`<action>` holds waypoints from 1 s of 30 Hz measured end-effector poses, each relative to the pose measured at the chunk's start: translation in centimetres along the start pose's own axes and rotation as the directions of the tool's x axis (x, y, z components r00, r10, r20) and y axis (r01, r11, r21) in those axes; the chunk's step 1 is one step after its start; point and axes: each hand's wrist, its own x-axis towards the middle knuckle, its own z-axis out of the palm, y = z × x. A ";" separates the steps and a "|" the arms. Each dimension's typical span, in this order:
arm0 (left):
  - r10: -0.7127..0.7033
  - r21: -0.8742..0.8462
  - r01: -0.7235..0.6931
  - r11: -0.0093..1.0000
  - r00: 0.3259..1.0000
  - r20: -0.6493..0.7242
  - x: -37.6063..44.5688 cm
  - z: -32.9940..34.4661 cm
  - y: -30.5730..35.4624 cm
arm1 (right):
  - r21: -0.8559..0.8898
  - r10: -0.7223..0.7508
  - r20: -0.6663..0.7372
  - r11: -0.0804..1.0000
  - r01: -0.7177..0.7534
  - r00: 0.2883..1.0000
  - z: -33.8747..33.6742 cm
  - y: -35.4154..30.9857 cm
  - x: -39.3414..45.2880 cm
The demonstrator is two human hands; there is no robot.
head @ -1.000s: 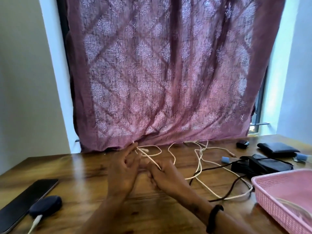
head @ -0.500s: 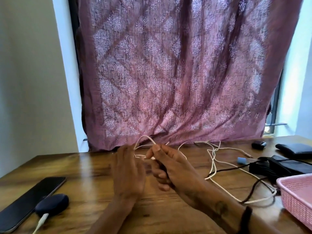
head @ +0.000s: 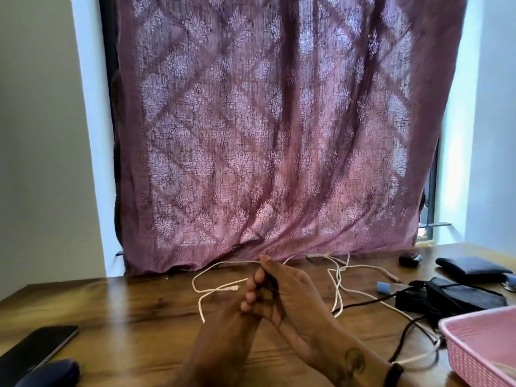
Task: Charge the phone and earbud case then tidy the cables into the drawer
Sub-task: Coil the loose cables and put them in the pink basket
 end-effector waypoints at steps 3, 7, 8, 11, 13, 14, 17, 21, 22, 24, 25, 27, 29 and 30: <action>-0.005 0.021 0.006 1.000 0.999 -0.050 0.2 0.3 -0.4 | -0.151 -0.058 -0.074 0.987 0.047 0.996 -0.4 -0.2 0.0; -0.142 0.011 0.143 0.990 0.989 -0.047 -0.1 0.2 -1.1 | -0.584 -0.329 -0.042 0.774 0.244 0.943 -1.1 0.1 0.4; -0.187 0.015 0.188 0.982 0.982 -0.039 -0.1 0.1 -1.1 | -0.705 -0.405 0.009 0.646 0.293 0.914 -1.4 0.4 0.4; -0.253 0.049 0.253 0.966 0.967 -0.016 0.2 -0.1 -0.4 | -0.895 -0.468 0.242 0.231 0.382 0.850 -2.5 1.4 0.7; -0.289 0.030 0.290 0.957 0.957 -0.029 0.3 -0.4 -0.2 | -0.917 -0.382 0.386 -0.055 0.396 0.840 -3.7 2.0 1.0; -0.334 -0.001 0.334 0.943 0.942 -0.036 0.2 -0.6 -0.1 | -0.921 -0.320 0.390 -0.142 0.363 0.863 -4.0 2.1 1.1; -0.455 -0.078 0.450 0.890 0.887 -0.076 -0.1 -0.7 -0.4 | -0.972 -0.193 0.234 -0.065 0.225 0.953 -4.2 2.0 1.1; -0.467 -0.114 0.457 0.882 0.881 -0.079 0.1 -1.2 -0.2 | -0.809 0.055 -0.036 0.584 -0.061 0.998 -2.0 1.3 0.5; -0.456 -0.114 0.449 0.886 0.888 -0.056 0.3 -1.2 0.0 | -0.667 0.129 -0.082 0.729 -0.150 0.988 -1.6 1.1 0.3; -0.436 -0.089 0.434 0.896 0.900 -0.006 0.2 -1.2 0.0 | -0.360 0.242 -0.082 0.898 -0.255 0.967 -1.3 0.8 0.2; -0.425 -0.069 0.425 0.903 0.905 0.015 -0.1 -1.0 -0.2 | -0.205 0.277 -0.043 0.938 -0.280 0.960 -1.2 0.6 0.2; -0.419 -0.079 0.423 0.903 0.906 0.065 -0.3 -0.5 -0.3 | 0.054 0.262 0.016 0.963 -0.263 0.965 -1.0 0.2 0.3; -0.399 -0.111 0.411 0.905 0.910 0.111 -0.3 -0.5 -0.1 | 0.205 0.151 -0.017 0.968 -0.144 0.988 -0.6 0.1 0.5; -0.363 -0.101 0.376 0.921 0.923 0.125 -0.2 -0.4 0.3 | 0.234 0.075 -0.031 0.970 -0.066 0.997 -0.5 0.0 0.6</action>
